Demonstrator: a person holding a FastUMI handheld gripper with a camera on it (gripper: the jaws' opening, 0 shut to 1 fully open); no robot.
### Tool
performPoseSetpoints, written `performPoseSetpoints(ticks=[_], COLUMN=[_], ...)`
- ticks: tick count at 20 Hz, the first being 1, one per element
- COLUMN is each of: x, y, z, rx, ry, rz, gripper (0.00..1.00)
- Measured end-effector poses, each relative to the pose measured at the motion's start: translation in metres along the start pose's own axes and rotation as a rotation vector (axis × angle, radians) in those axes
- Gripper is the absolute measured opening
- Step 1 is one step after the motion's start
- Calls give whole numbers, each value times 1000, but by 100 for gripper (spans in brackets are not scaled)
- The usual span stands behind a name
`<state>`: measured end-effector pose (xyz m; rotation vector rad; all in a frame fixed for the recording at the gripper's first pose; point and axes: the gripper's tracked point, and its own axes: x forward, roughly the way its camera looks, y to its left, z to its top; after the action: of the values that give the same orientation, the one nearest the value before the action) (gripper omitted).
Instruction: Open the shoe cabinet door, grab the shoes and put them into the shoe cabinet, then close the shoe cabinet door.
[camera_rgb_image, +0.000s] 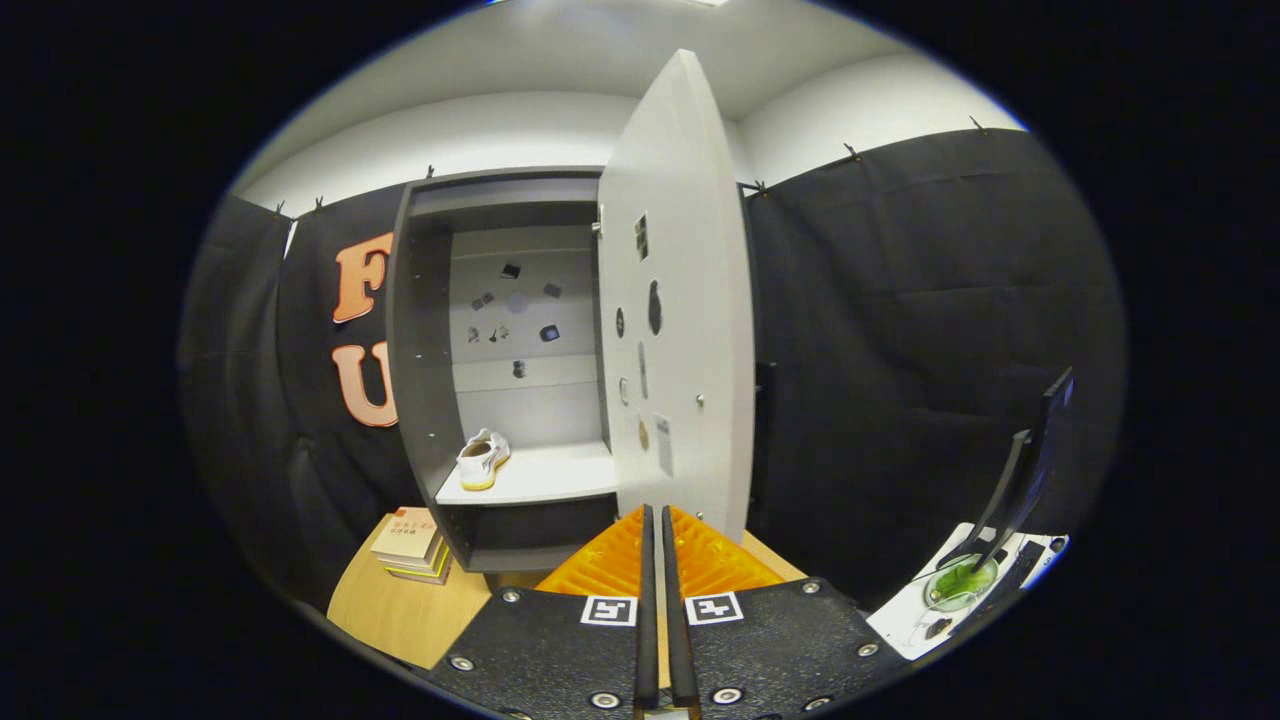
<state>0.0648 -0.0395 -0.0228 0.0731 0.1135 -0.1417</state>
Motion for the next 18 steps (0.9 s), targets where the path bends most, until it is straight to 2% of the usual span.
performPoseSetpoints(ticks=[6, 11, 18], x=[11, 24, 41], y=[53, 94, 127], z=[-65, -151, -279], rx=[-19, 8, -26], ry=[123, 289, 540], rz=[104, 185, 257], gripper=[7, 7, 9])
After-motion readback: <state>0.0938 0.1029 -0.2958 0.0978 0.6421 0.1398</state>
